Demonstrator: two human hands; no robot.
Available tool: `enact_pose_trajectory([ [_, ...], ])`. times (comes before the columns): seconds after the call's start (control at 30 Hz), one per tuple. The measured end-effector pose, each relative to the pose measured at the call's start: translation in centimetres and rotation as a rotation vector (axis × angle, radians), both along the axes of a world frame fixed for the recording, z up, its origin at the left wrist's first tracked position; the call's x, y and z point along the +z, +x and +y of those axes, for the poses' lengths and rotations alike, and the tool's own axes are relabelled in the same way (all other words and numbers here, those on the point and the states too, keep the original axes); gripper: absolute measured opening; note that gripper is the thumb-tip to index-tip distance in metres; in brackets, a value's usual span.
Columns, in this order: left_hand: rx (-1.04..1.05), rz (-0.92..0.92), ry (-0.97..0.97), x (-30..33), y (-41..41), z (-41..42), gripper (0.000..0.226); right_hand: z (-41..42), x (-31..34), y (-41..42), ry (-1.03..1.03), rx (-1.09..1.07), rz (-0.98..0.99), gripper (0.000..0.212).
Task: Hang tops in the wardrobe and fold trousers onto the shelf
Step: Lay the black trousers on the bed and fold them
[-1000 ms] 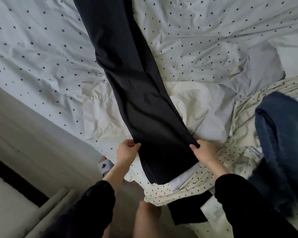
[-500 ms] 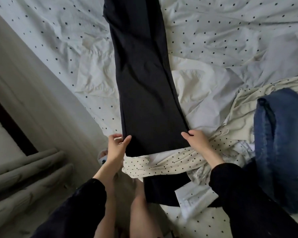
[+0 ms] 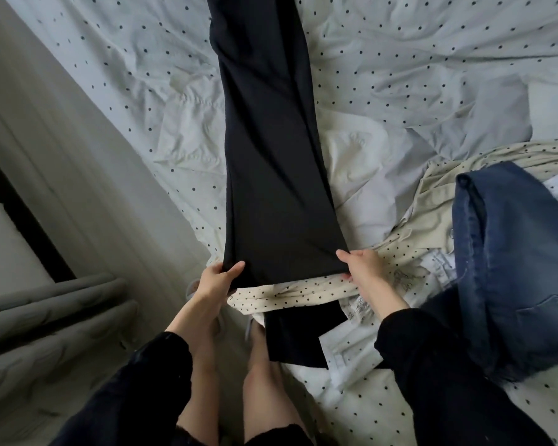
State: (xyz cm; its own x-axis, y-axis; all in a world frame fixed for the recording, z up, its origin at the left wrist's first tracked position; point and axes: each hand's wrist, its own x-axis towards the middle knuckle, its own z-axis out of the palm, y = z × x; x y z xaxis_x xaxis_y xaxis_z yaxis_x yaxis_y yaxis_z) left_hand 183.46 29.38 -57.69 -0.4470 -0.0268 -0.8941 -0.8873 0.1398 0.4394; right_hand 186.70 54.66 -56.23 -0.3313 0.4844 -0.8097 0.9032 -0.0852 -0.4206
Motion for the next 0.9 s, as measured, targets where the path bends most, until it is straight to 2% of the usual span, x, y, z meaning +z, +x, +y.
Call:
enact_pose_trajectory([
  [0.07,-0.013,-0.017,-0.025,0.8,0.7,-0.9,0.023,-0.6,0.9,0.6,-0.031,0.016,-0.021,0.021],
  [0.13,-0.043,-0.038,-0.040,2.1,2.0,-1.7,0.020,-1.3,2.2,1.7,-0.056,0.064,-0.059,0.009],
  [0.2,-0.076,-0.074,-0.060,3.7,3.6,-2.5,0.015,-1.8,2.9,3.3,-0.085,0.090,-0.116,0.026],
  [0.3,-0.122,-0.159,-0.078,4.7,5.8,-3.8,0.011,-2.5,4.0,5.3,-0.128,0.169,-0.259,0.020],
  [0.43,-0.197,-0.295,-0.054,5.8,8.4,-5.2,0.015,-2.9,5.6,7.8,-0.158,0.293,-0.360,0.037],
  [0.5,-0.204,-0.293,-0.044,6.4,8.5,-5.2,0.016,-2.8,6.3,7.9,-0.178,0.297,-0.377,0.033],
  [0.6,-0.183,-0.247,-0.032,7.5,6.6,-5.2,0.021,-2.3,7.5,6.7,-0.206,0.316,-0.367,0.010],
  [0.73,-0.093,-0.193,0.031,9.1,2.6,-5.2,0.023,-1.5,10.0,3.4,-0.281,0.296,-0.314,0.011],
  [0.9,0.047,-0.082,0.134,11.4,-4.2,-3.6,0.017,-0.4,12.6,-2.4,-0.403,0.089,-0.134,0.009],
])
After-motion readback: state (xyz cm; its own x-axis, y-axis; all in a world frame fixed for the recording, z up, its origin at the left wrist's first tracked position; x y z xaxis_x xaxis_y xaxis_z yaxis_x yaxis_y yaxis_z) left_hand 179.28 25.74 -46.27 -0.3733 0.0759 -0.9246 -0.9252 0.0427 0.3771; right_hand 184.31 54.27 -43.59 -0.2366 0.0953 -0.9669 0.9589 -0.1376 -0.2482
